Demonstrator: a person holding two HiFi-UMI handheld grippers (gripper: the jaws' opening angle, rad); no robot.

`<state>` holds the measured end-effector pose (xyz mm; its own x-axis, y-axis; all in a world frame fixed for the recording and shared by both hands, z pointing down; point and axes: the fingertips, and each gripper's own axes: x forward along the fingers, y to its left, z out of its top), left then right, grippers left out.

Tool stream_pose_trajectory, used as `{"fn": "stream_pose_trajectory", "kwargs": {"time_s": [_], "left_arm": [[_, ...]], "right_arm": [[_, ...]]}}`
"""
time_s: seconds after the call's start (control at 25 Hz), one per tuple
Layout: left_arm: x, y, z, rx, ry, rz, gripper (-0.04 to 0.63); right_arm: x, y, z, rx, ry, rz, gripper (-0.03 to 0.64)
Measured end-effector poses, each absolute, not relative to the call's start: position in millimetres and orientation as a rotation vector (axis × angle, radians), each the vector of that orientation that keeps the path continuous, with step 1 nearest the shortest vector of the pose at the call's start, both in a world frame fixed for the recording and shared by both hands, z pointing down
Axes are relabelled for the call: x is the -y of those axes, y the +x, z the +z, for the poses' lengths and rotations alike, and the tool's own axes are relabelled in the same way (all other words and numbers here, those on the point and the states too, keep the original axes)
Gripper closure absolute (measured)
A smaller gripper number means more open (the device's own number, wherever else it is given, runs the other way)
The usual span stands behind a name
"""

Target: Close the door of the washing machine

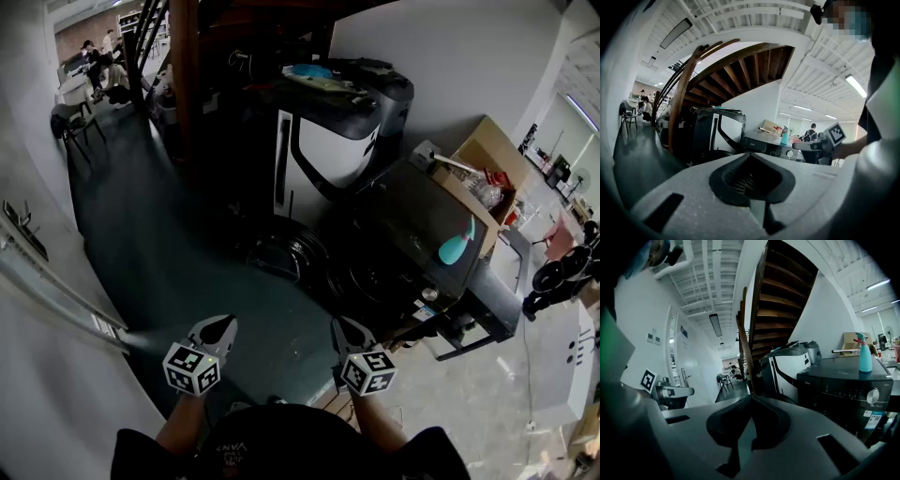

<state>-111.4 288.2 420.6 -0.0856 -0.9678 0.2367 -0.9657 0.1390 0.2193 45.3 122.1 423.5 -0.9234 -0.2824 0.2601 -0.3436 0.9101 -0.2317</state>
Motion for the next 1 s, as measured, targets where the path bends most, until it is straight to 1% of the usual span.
{"fn": "stream_pose_trajectory", "kwargs": {"time_s": [0.36,0.4,0.44,0.48,0.6,0.72,0.76,1.0], "left_arm": [[-270,-93,435,2.127,1.843,-0.056,0.586],[-267,-92,437,2.111,1.846,-0.055,0.537],[-264,-91,440,2.092,1.849,-0.057,0.463],[-261,-91,443,2.073,1.852,-0.06,0.424],[-249,-103,452,2.034,1.858,-0.056,0.348],[-235,-120,462,1.99,1.874,-0.055,0.327],[-230,-127,464,1.969,1.883,-0.054,0.327],[-209,-194,471,1.885,1.914,-0.03,0.327]], "right_arm": [[-102,49,426,2.936,0.434,0.514,0.615],[-100,49,428,2.934,0.438,0.535,0.583],[-98,48,430,2.932,0.438,0.549,0.544],[-97,46,432,2.927,0.435,0.552,0.517],[-93,39,440,2.91,0.439,0.545,0.45],[-83,28,444,2.901,0.492,0.563,0.401],[-80,22,445,2.896,0.512,0.57,0.396],[-66,-26,447,2.856,0.632,0.617,0.396]]}}
